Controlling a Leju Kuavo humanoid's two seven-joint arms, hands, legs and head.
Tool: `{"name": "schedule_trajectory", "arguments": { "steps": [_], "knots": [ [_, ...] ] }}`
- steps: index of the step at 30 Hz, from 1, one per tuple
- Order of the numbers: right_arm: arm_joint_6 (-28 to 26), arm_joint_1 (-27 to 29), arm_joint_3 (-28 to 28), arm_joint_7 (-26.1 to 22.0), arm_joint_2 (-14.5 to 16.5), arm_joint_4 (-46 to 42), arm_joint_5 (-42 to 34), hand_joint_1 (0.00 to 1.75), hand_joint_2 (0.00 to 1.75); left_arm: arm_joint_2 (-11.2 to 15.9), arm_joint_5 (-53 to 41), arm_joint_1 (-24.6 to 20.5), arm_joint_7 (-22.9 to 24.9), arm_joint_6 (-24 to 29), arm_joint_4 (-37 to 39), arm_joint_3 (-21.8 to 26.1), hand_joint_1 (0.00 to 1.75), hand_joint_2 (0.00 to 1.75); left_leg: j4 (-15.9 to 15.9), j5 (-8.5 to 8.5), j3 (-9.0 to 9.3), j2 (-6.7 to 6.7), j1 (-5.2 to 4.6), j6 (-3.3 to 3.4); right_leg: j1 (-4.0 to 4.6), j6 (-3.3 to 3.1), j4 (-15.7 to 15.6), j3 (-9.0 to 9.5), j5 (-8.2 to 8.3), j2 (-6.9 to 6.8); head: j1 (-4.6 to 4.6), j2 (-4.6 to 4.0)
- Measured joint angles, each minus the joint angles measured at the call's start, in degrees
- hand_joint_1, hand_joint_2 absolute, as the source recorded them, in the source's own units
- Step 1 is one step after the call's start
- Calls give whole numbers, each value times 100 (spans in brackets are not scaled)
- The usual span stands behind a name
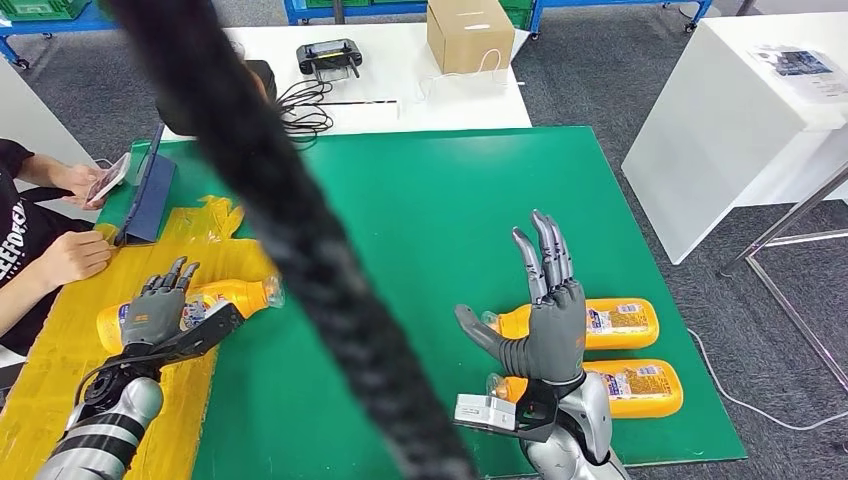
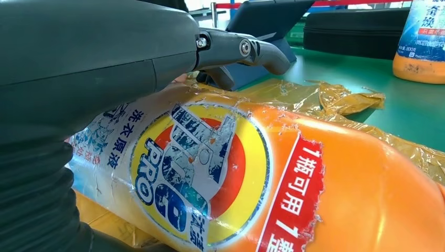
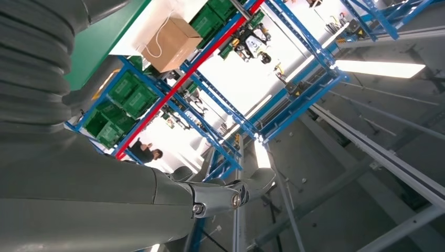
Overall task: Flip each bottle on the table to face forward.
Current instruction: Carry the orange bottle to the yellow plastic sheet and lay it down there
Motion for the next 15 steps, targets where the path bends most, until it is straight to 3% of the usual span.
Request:
{"name": "schedule_trajectory", "arguments": {
  "steps": [11,15],
  "knots": [
    [11,0,-11,2,0,0,8,0,175,-47,110,2,-93,211,50,2,0,175,0,0,1,-2,-1,0,-1,0,0,3,0,0,0,0],
    [11,20,-31,2,0,-1,23,0,175,-105,210,174,-441,944,-85,51,0,175,0,0,-1,2,-1,0,0,0,0,-2,0,1,0,0]
  ]
}}
